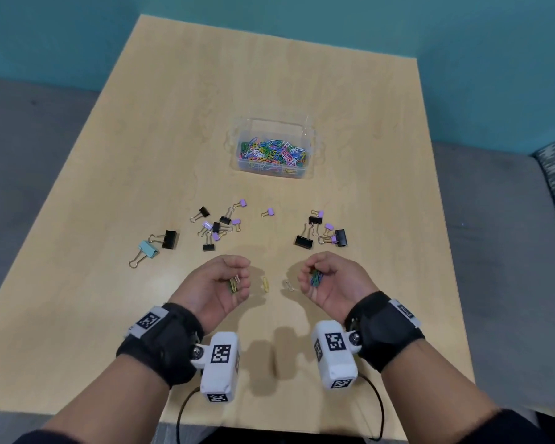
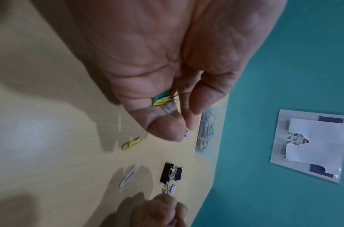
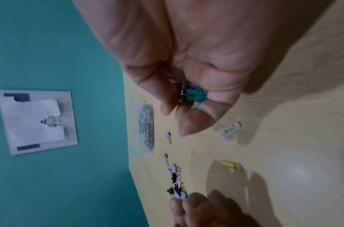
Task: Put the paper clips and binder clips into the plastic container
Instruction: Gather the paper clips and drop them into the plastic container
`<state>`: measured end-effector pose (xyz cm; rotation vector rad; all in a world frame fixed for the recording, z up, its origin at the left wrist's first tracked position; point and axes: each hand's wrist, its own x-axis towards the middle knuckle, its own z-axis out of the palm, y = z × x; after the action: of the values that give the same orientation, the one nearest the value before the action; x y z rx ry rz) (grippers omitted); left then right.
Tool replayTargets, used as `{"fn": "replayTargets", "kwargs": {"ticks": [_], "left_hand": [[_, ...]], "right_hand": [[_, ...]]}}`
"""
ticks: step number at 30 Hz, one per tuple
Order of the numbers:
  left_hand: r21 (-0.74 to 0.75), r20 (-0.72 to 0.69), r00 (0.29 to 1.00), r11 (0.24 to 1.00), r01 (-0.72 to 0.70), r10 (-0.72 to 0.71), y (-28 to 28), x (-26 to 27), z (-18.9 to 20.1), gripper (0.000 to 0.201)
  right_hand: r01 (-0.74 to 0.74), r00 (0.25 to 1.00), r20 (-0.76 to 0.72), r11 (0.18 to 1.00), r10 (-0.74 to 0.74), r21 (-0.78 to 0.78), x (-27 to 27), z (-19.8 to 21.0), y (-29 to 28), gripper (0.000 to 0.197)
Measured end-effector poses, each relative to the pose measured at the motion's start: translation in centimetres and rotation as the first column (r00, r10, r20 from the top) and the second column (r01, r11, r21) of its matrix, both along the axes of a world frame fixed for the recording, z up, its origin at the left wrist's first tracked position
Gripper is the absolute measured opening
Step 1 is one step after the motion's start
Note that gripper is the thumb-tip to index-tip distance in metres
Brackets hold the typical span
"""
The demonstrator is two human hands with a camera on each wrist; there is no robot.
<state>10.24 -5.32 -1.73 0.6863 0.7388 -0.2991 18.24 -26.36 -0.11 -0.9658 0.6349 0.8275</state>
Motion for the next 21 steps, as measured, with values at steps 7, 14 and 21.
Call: {"fn": "replayTargets", "kwargs": {"ticks": [7,14,21], "left_hand": [[0.724,-0.278,0.911,0.557,0.408,-0.305,-3.4,1.3,-0.8,0.018],[0.850,-0.513,0.726,-0.152,0.504,-0.458,-5.9,1.6,-0.8,0.006],[0.836,-0.539,0.684,-0.213,0.506,-0.492,-6.2,2.3,-0.6,0.013]], "right_hand": [[-0.362,0.724,0.155,0.561,0.672,-0.745,-0.7,-1.2,1.8,0.010],[-0.243,0.286,-0.058,0.014,0.956,-0.970,-1.6,-2.0,3.4,0.004],[-0.279,0.290,-0.059,0.025,0.955,-0.960,-1.3,-2.7,4.0,0.006]]}}
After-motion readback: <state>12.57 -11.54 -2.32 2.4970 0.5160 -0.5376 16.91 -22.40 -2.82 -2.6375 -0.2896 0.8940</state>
